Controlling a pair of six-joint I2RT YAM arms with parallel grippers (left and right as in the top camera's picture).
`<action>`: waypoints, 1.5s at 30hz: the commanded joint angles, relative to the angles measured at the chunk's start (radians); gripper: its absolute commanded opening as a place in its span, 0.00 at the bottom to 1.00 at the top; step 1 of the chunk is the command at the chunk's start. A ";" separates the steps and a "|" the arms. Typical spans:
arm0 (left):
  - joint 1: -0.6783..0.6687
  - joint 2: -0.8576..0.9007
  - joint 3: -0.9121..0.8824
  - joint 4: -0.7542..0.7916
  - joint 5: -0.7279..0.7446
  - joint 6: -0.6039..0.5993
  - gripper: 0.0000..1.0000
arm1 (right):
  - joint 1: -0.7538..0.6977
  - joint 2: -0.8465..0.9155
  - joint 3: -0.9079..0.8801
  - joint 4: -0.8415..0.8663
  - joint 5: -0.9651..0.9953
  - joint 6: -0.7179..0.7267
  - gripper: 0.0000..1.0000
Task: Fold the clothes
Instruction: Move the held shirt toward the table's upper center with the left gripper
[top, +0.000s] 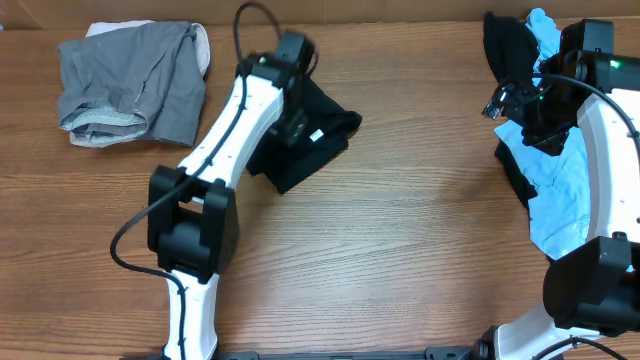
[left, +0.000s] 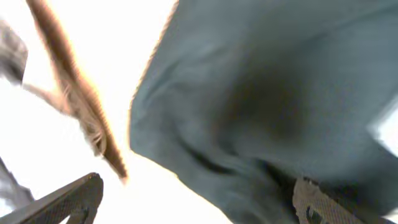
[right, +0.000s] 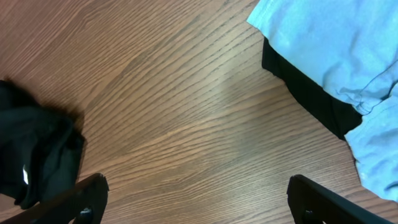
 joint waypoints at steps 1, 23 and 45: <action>-0.058 -0.003 0.101 -0.100 0.269 0.176 1.00 | 0.002 -0.014 0.002 0.005 -0.004 -0.008 0.96; -0.077 0.002 -0.227 0.143 0.297 0.278 1.00 | 0.002 -0.014 0.002 0.001 -0.004 -0.034 0.96; -0.080 -0.004 -0.366 0.374 0.176 0.019 0.04 | 0.002 -0.014 0.002 0.001 -0.004 -0.033 0.96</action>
